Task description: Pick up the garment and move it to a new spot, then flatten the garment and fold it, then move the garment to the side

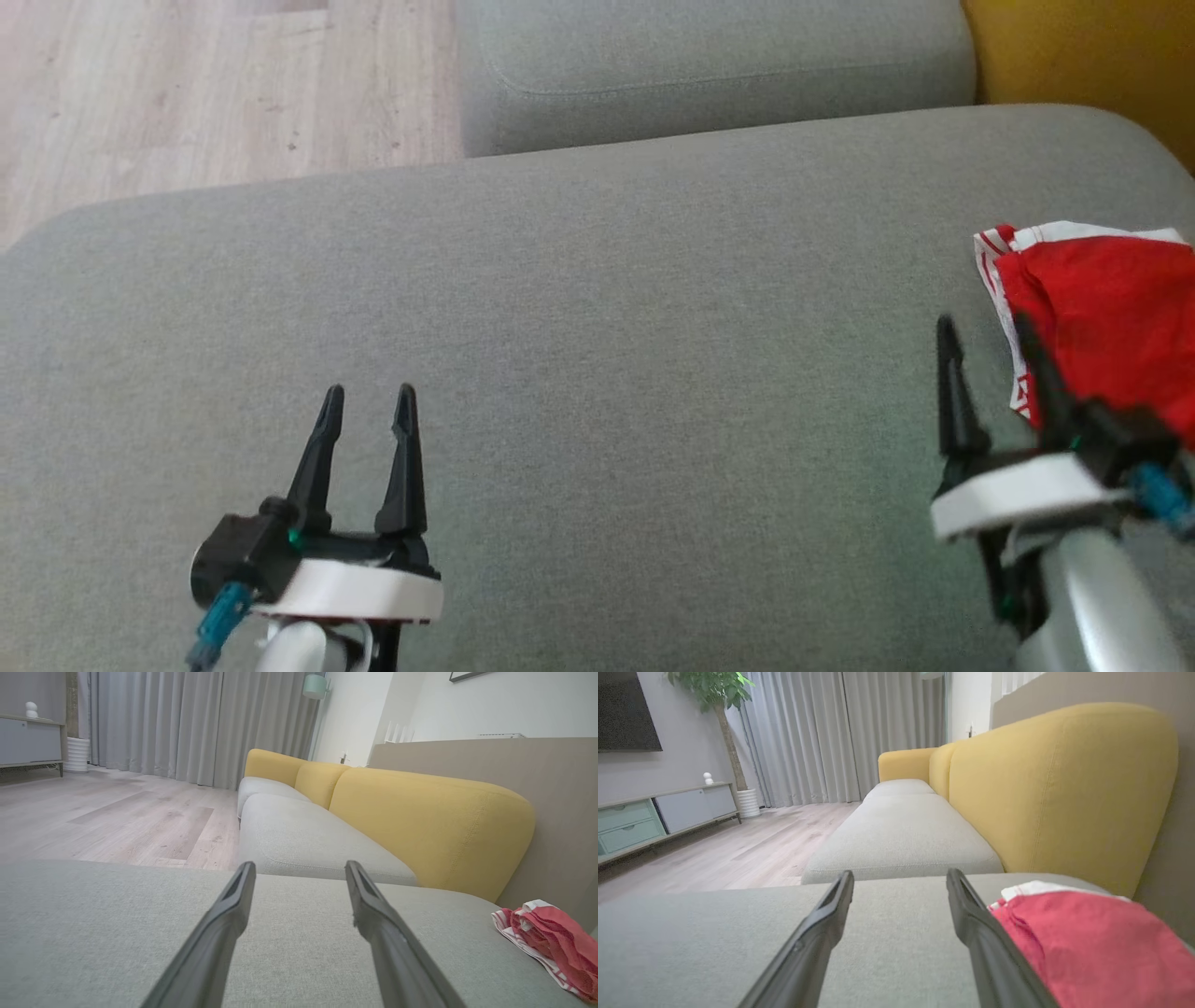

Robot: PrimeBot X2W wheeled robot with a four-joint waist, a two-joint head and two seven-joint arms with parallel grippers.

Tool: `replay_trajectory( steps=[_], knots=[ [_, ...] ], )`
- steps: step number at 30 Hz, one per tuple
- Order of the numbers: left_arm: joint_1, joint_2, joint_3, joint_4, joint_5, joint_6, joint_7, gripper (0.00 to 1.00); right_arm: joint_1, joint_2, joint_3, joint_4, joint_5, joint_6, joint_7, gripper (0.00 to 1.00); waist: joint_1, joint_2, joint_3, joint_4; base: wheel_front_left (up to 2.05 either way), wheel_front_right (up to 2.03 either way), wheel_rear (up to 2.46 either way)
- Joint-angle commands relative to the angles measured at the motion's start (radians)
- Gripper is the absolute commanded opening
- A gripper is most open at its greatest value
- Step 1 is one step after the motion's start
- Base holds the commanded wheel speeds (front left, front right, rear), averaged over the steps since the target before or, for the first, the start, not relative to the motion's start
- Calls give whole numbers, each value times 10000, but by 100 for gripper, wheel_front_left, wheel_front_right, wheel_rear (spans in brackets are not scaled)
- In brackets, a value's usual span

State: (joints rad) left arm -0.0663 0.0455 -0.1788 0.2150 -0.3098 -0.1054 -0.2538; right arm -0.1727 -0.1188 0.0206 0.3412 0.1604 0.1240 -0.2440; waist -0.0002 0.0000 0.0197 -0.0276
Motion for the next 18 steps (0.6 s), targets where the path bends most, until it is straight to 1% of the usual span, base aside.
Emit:
replay_trajectory(
  steps=[1,4,7,10,18],
  knots=[
    [-235,47,401,-383,-35,7,-80,100,-113,30,122,-376,54,67,-129,100,2,0,-18,39,0,0,0],
    [-96,47,457,-391,23,-29,-80,100,395,378,10,-357,93,67,-162,100,2,0,-46,100,0,0,0],
    [11,47,538,-300,67,16,-80,100,712,552,36,-480,98,67,-172,100,2,0,-44,116,0,0,0],
    [81,47,474,-53,-630,-69,-80,100,864,626,69,-644,84,67,-174,100,2,0,-50,82,0,0,0],
    [25,47,613,113,-628,-148,-80,100,864,674,123,-856,59,67,-176,100,2,0,-68,48,0,0,0]
  ],
)
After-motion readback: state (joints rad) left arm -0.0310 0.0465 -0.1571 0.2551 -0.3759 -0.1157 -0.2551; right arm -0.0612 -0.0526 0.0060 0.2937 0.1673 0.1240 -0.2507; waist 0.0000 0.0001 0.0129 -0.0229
